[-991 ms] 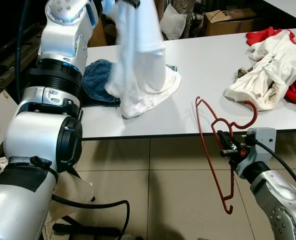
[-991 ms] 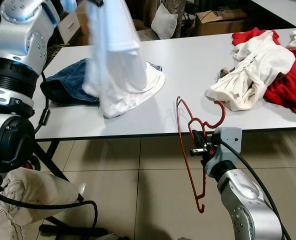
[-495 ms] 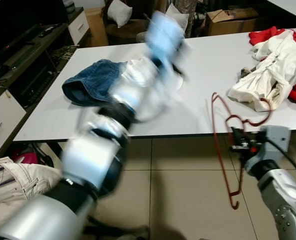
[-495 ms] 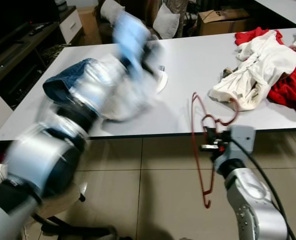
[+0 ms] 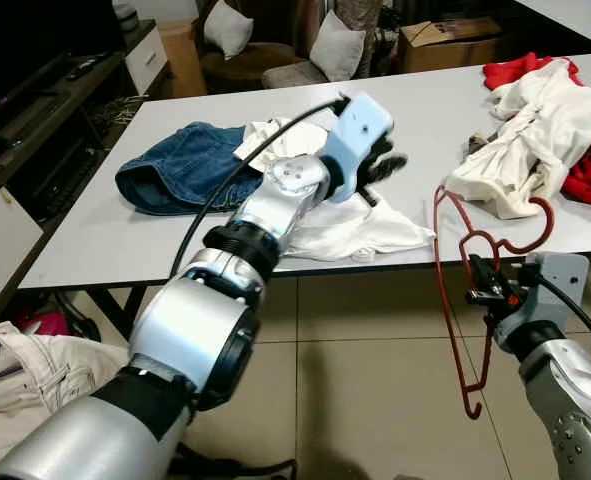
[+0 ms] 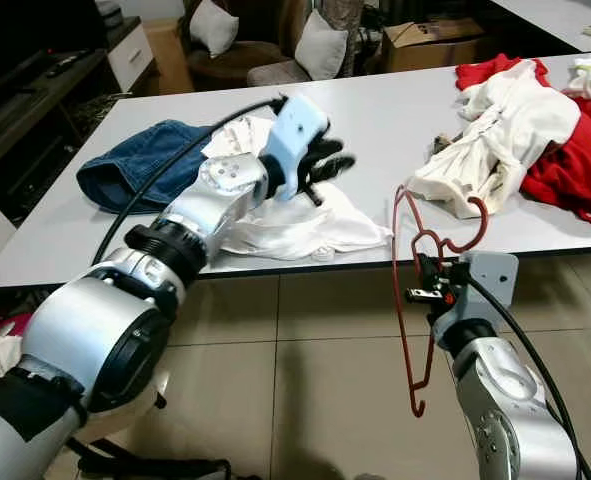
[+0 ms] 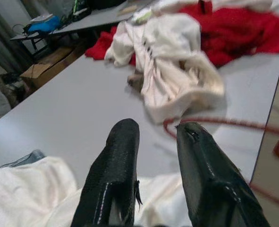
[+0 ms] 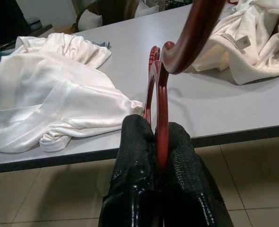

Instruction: Hang hanger

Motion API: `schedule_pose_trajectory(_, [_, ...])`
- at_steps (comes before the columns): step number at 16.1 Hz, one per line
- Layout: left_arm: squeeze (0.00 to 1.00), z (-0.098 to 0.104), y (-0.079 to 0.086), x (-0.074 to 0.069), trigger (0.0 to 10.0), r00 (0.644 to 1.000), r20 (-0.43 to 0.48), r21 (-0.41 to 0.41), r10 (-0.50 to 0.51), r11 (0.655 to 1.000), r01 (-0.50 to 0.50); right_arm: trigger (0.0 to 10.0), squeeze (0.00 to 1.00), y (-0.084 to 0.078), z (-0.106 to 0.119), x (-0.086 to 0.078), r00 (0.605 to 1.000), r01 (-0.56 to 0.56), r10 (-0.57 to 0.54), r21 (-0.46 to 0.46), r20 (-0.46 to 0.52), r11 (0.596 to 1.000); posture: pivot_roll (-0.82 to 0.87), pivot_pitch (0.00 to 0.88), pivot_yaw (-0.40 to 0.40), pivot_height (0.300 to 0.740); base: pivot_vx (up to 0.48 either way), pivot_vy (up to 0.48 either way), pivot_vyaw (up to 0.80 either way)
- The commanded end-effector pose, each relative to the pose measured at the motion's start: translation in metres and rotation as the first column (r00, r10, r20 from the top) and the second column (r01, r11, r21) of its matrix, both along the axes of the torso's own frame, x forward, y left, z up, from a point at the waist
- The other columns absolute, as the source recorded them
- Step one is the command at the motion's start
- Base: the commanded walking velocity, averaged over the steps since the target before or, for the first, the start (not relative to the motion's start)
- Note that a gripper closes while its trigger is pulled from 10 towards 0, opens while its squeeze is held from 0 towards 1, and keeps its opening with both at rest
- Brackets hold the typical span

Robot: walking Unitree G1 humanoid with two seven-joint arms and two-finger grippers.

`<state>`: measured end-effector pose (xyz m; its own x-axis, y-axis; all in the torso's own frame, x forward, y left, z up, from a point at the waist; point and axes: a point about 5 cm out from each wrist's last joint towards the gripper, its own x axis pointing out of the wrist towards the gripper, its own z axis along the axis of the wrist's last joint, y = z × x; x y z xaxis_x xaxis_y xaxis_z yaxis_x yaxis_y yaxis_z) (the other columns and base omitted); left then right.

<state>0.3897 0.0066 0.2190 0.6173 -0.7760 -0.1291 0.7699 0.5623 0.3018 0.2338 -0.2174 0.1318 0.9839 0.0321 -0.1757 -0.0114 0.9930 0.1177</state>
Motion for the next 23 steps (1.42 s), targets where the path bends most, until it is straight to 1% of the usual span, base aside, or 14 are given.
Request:
schedule_pose_trajectory(1, [1.0,0.0,0.018,0.005,10.0,0.999,0.051,0.075,0.019,0.997,-0.023,10.0,0.0,0.005,0.005,0.003,0.999,-0.026,0.026,0.003,0.025,1.0,-0.27,0.0,0.161,0.74,0.0,0.0,0.0])
schedule_pose_trajectory(2, [1.0,-0.004,0.038,0.009,10.0,0.995,0.086,0.146,0.052,0.987,-0.064,10.0,0.0,0.006,0.005,0.002,0.999,-0.039,0.039,0.007,0.028,0.999,-0.27,0.0,0.16,0.74,0.0,0.0,0.0])
schedule_pose_trajectory(4, [1.0,-0.01,0.059,0.011,10.0,0.992,0.102,0.231,0.069,0.969,-0.091,10.0,0.0,0.008,0.006,0.0,0.997,-0.066,0.065,0.012,0.031,0.998,-0.26,0.0,0.156,0.74,0.0,0.0,0.0])
schedule_pose_trajectory(5, [0.01,-0.025,0.093,0.009,10.0,0.995,0.076,0.351,0.066,0.932,-0.089,10.0,0.0,0.012,0.006,-0.003,0.993,-0.118,0.117,0.027,0.034,0.993,-0.25,0.0,0.146,0.74,0.0,0.0,0.0])
schedule_pose_trajectory(6, [0.0,-0.037,0.119,0.006,10.0,0.996,0.037,0.409,0.087,0.908,-0.094,10.0,0.0,0.018,0.007,-0.004,0.985,-0.168,0.166,0.05,0.043,0.984,-0.25,0.0,0.144,0.74,0.0,0.0,0.0])
schedule_pose_trajectory(7, [0.0,-0.046,0.137,0.004,10.0,0.991,0.016,0.433,0.134,0.892,-0.128,10.0,0.0,0.023,0.01,-0.004,0.977,-0.21,0.205,0.073,0.06,0.975,-0.24,0.0,0.139,0.74,0.0,0.0,0.0])
schedule_pose_trajectory(10, [0.0,-0.07,0.175,-0.005,10.0,0.966,-0.003,0.511,0.26,0.831,-0.222,10.0,0.0,0.037,0.017,-0.008,0.935,-0.348,0.341,0.075,0.095,0.934,-0.24,0.0,0.127,0.74,0.0,0.0,0.0])
schedule_pose_trajectory(11, [0.0,-0.078,0.178,-0.009,10.0,0.961,-0.038,0.491,0.275,0.842,-0.222,10.0,0.0,0.039,0.018,-0.009,0.925,-0.373,0.365,0.076,0.101,0.925,-0.23,0.0,0.118,0.74,0.0,0.0,0.0])
schedule_pose_trajectory(14, [0.0,-0.085,0.174,-0.01,10.0,0.942,-0.069,0.394,0.329,0.876,-0.277,10.0,0.0,0.038,0.02,-0.009,0.918,-0.392,0.384,0.074,0.102,0.917,-0.24,0.0,0.112,0.74,0.0,0.0,0.0])
schedule_pose_trajectory(17, [0.0,-0.089,0.171,-0.01,10.0,0.905,-0.094,0.259,0.414,0.888,-0.38,10.0,0.0,0.04,0.021,-0.013,0.895,-0.443,0.436,0.073,0.097,0.894,-0.25,0.0,0.111,0.74,0.0,0.0,0.0])
schedule_pose_trajectory(19, [0.0,-0.089,0.173,-0.009,10.0,0.89,-0.096,0.228,0.445,0.88,-0.416,10.0,0.0,0.041,0.02,-0.015,0.89,-0.452,0.446,0.073,0.093,0.889,-0.25,0.0,0.107,0.74,0.0,0.0,0.0])
schedule_pose_trajectory(21, [0.0,-0.091,0.171,-0.009,10.0,0.883,-0.081,0.235,0.462,0.87,-0.434,10.0,0.0,0.042,0.02,-0.014,0.889,-0.456,0.449,0.07,0.094,0.887,-0.25,0.0,0.106,0.74,0.0,0.0,0.0])
schedule_pose_trajectory(22, [0.0,-0.091,0.168,-0.008,10.0,0.882,-0.083,0.218,0.463,0.872,-0.437,10.0,0.0,0.043,0.021,-0.014,0.886,-0.46,0.453,0.069,0.096,0.885,-0.26,0.0,0.105,0.74,0.0,0.0,0.0])
schedule_pose_trajectory(23, [0.0,-0.092,0.161,-0.009,10.0,0.891,-0.108,0.183,0.442,0.889,-0.419,10.0,0.0,0.043,0.022,-0.014,0.883,-0.466,0.459,0.067,0.098,0.882,-0.26,0.0,0.105,0.74,0.0,0.0,0.0])
